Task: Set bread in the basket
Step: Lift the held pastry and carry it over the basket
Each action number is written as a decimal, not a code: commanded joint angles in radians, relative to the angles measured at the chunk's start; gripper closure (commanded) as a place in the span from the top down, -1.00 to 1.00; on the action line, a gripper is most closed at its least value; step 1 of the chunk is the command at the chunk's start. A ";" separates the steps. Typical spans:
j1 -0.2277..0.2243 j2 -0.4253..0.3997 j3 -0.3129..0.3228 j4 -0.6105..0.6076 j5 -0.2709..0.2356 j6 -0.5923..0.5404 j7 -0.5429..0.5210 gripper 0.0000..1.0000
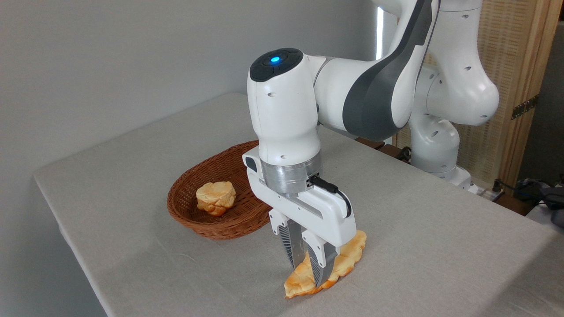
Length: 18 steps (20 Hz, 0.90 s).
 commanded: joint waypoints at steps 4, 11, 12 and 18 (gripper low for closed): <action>-0.001 -0.034 0.004 -0.005 0.010 0.000 0.013 -0.04; -0.001 -0.065 -0.008 0.060 -0.063 -0.066 0.010 -0.03; -0.001 -0.068 -0.014 0.076 -0.076 -0.092 0.010 -0.03; -0.001 -0.088 -0.080 0.159 -0.192 -0.226 -0.007 -0.03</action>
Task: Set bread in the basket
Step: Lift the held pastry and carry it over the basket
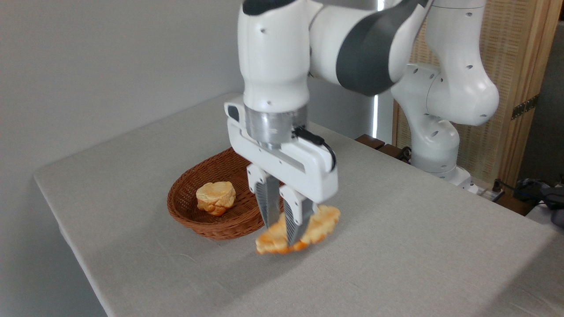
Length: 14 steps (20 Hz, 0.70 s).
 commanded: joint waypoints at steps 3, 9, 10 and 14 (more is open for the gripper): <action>0.000 -0.017 -0.094 0.074 -0.116 -0.094 -0.060 -0.03; 0.000 -0.014 -0.261 0.085 -0.116 -0.094 -0.194 -0.04; 0.000 -0.014 -0.283 0.085 -0.116 -0.094 -0.208 -0.04; 0.000 -0.006 -0.332 0.084 -0.113 -0.092 -0.222 -0.04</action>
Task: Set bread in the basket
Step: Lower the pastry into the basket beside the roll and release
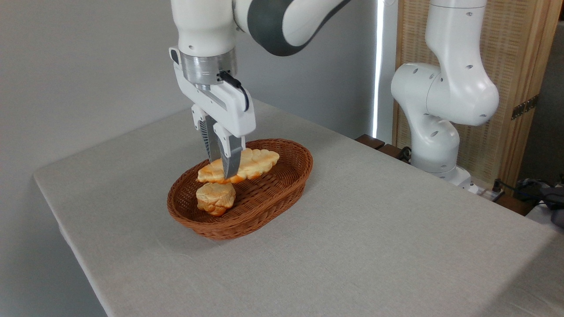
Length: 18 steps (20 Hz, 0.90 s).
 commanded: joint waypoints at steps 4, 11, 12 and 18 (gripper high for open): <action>0.005 0.009 -0.056 0.013 -0.008 -0.026 -0.021 -0.01; 0.005 0.016 -0.056 0.011 -0.007 -0.031 -0.018 1.00; 0.005 0.016 -0.056 0.011 -0.007 -0.031 -0.019 1.00; 0.006 0.016 -0.054 0.013 -0.005 -0.024 -0.019 1.00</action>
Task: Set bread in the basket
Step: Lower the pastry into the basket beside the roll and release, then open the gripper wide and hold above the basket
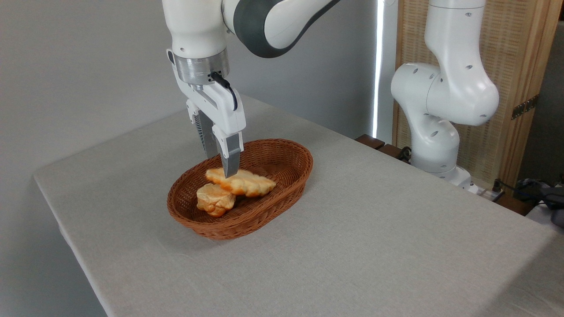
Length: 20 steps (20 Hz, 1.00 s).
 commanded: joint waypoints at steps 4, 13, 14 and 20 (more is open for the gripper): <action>0.007 -0.002 0.010 0.013 -0.005 -0.011 -0.015 1.00; 0.017 -0.003 0.122 0.077 0.070 -0.009 -0.008 1.00; 0.017 -0.002 0.134 0.083 0.070 -0.009 -0.005 1.00; 0.017 0.010 0.219 0.086 0.072 -0.006 0.063 1.00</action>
